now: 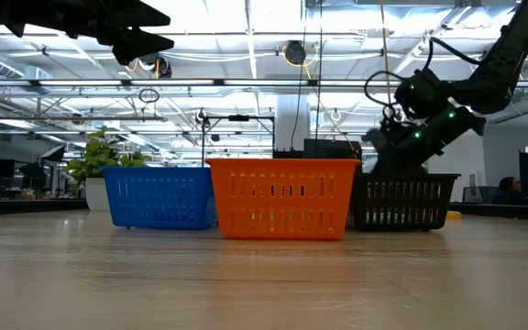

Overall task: Sort spring keychains
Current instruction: Put the green spring keychain into the black bin

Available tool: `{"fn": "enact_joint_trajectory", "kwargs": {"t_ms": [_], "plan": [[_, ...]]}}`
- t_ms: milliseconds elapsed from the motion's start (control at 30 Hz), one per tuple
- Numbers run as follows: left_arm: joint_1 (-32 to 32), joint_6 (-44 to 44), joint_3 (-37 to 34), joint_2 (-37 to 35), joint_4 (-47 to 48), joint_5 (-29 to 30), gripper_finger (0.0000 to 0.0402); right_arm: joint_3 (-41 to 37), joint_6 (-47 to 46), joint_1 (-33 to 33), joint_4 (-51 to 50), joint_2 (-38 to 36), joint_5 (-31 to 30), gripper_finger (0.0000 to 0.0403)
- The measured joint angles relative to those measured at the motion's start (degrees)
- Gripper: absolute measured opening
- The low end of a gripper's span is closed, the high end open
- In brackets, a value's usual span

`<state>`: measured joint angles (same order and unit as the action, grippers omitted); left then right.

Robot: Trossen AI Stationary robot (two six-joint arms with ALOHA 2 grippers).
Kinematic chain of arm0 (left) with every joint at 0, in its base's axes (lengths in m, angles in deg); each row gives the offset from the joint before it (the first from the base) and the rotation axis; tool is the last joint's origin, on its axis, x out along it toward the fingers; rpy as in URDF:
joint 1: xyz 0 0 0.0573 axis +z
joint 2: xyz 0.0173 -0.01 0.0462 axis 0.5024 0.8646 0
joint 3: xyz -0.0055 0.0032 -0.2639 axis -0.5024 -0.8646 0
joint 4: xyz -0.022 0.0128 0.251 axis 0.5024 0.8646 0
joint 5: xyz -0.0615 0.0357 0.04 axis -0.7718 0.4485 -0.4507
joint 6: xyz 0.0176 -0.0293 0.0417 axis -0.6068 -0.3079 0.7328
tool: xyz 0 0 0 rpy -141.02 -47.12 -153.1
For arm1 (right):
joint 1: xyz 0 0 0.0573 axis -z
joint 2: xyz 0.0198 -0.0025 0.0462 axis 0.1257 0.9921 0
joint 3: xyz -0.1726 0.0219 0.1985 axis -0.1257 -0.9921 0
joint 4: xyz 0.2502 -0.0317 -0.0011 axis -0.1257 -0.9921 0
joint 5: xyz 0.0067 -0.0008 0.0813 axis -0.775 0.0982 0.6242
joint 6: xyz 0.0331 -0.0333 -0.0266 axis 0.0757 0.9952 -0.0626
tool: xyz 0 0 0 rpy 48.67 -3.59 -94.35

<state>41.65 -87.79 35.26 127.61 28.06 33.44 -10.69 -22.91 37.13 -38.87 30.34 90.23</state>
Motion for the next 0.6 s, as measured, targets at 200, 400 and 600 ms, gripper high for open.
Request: {"fn": "enact_joint_trajectory", "kwargs": {"t_ms": [200,400,600], "plan": [[0.01,0.0,0.0,0.0,0.0,0.0,0.0308,0.07,-2.04,-2.56,9.76,-0.02,8.28,0.0006],[0.02,0.02,0.0,0.0,0.02,0.0,0.0308,0.11,-4.53,-5.71,19.9,-0.04,15.2,0.0006],[0.0,0.02,0.0,0.0,0.02,0.0,0.0308,0.11,-6.26,-10.22,26.68,-0.07,18.2,0.0006]]}}
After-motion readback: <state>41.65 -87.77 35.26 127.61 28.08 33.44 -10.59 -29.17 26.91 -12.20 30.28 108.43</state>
